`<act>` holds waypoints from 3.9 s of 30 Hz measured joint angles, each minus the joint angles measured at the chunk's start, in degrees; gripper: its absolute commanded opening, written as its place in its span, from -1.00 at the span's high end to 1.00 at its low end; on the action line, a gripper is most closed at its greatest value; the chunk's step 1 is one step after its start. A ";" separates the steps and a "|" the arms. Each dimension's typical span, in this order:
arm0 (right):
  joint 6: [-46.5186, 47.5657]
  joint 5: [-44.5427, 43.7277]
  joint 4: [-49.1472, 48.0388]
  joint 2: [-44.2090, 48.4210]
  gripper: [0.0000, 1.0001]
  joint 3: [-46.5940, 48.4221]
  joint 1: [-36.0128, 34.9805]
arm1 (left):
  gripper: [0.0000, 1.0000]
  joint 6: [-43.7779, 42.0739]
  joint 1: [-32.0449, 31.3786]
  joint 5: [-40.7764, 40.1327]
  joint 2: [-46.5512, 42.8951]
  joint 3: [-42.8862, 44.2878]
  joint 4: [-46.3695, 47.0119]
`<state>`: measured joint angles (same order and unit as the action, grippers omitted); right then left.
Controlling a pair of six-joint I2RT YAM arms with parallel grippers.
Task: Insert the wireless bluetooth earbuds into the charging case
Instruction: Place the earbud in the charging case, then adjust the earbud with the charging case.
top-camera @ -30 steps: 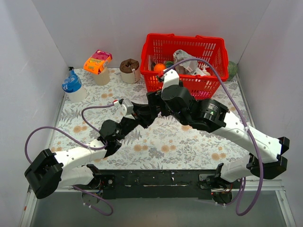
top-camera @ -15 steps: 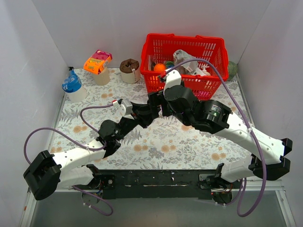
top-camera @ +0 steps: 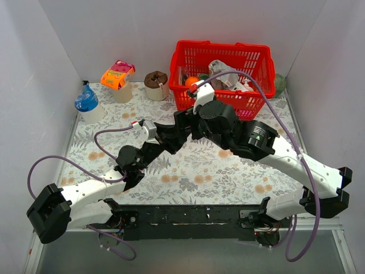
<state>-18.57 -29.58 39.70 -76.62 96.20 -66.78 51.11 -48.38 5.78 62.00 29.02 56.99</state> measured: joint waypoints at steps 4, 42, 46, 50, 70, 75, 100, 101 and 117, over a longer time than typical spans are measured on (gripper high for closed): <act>0.59 -0.07 0.44 -2.62 -0.96 1.68 0.00 | 1.00 -0.22 0.00 0.00 0.02 0.00 0.04; -0.13 0.85 -1.33 2.32 -0.95 -3.39 1.84 | 1.00 0.55 -0.17 2.23 0.04 0.22 1.18; -0.13 1.07 -1.49 2.89 -0.96 -3.85 1.84 | 1.00 0.79 -0.17 2.32 0.04 0.24 1.29; -0.11 1.22 -1.55 3.65 -0.95 -4.33 1.84 | 1.00 0.98 -0.17 2.32 0.04 0.31 1.33; 1.25 -0.87 -0.87 6.97 -0.95 -6.16 2.71 | 1.00 1.60 -0.11 2.16 -0.90 0.44 1.77; 2.34 1.53 -2.27 8.63 -0.95 -7.39 2.75 | 1.00 1.62 -0.11 2.16 -0.96 0.44 1.75; 3.98 7.06 -5.53 7.52 -0.96 -7.41 2.89 | 1.00 1.62 -0.09 3.50 -0.96 0.85 1.73; 3.98 7.58 -5.73 7.43 -0.97 -7.39 2.93 | 1.00 1.62 -0.09 3.56 -0.96 0.85 1.73; 2.27 9.92 -6.38 4.68 -0.96 -6.64 5.33 | 1.00 1.62 -0.07 3.93 -0.96 0.85 1.68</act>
<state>-16.29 -19.66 33.32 -71.94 89.56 -61.45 52.73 -48.45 9.72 61.04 29.87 58.67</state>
